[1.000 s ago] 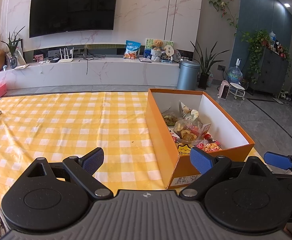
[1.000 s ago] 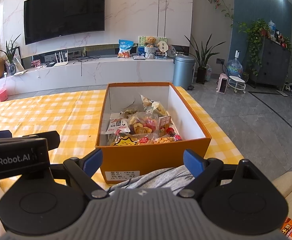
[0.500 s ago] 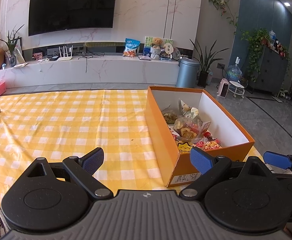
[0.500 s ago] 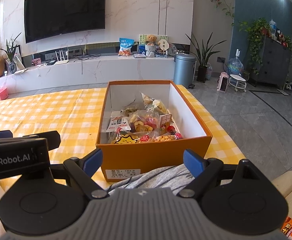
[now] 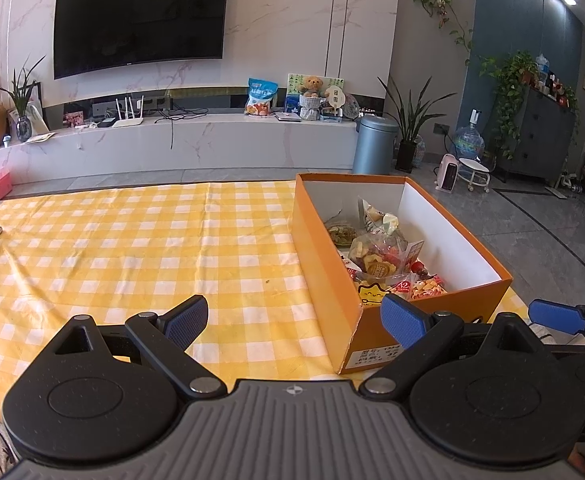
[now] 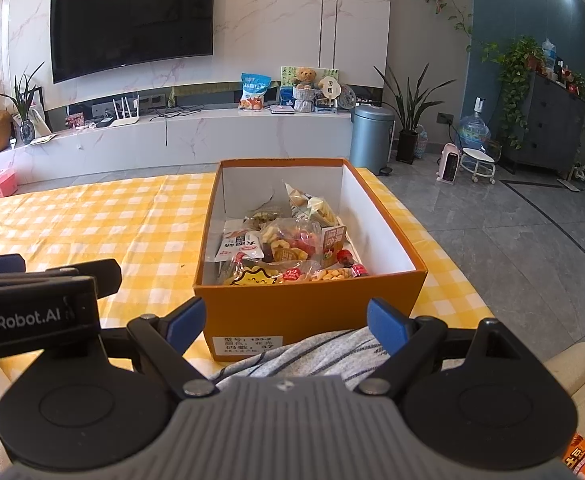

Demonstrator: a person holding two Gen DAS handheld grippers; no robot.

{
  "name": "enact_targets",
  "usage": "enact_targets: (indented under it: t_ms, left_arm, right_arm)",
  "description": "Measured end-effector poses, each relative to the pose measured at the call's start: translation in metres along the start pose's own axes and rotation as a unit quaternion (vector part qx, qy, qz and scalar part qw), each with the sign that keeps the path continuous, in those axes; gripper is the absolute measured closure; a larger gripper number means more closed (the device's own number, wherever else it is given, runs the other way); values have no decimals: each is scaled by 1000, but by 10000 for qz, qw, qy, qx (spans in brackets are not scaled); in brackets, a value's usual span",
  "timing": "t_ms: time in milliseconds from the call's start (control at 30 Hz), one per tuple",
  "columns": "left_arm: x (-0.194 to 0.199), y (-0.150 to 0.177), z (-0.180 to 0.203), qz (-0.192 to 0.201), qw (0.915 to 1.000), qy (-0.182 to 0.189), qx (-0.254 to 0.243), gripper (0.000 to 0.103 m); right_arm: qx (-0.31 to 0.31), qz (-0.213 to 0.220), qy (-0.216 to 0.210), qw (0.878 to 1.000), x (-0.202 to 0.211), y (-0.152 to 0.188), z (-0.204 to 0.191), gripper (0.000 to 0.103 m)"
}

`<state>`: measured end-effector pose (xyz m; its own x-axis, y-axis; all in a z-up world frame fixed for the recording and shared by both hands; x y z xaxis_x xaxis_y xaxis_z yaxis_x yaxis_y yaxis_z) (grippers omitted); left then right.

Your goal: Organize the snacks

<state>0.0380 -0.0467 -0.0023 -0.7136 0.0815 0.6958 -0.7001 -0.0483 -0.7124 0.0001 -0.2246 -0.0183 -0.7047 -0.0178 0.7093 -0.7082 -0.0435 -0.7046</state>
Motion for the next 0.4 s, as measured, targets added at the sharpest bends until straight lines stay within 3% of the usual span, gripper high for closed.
enact_targets:
  t_ms: [400]
  left_arm:
    - [1, 0, -1, 62, 10000, -21, -38, 0]
  right_arm:
    - [18, 2, -12, 10000, 0, 1, 1, 17]
Point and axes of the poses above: each gripper's, at about its wrist camera, not at the fingertips, and x roughly against the way its jaws point, z to its right, y to its underside, the point moved 2 cm from there along -x, roughly the way its jaws point, and after that the axes turned 10 degrees about -z, right-handed, at the moved point
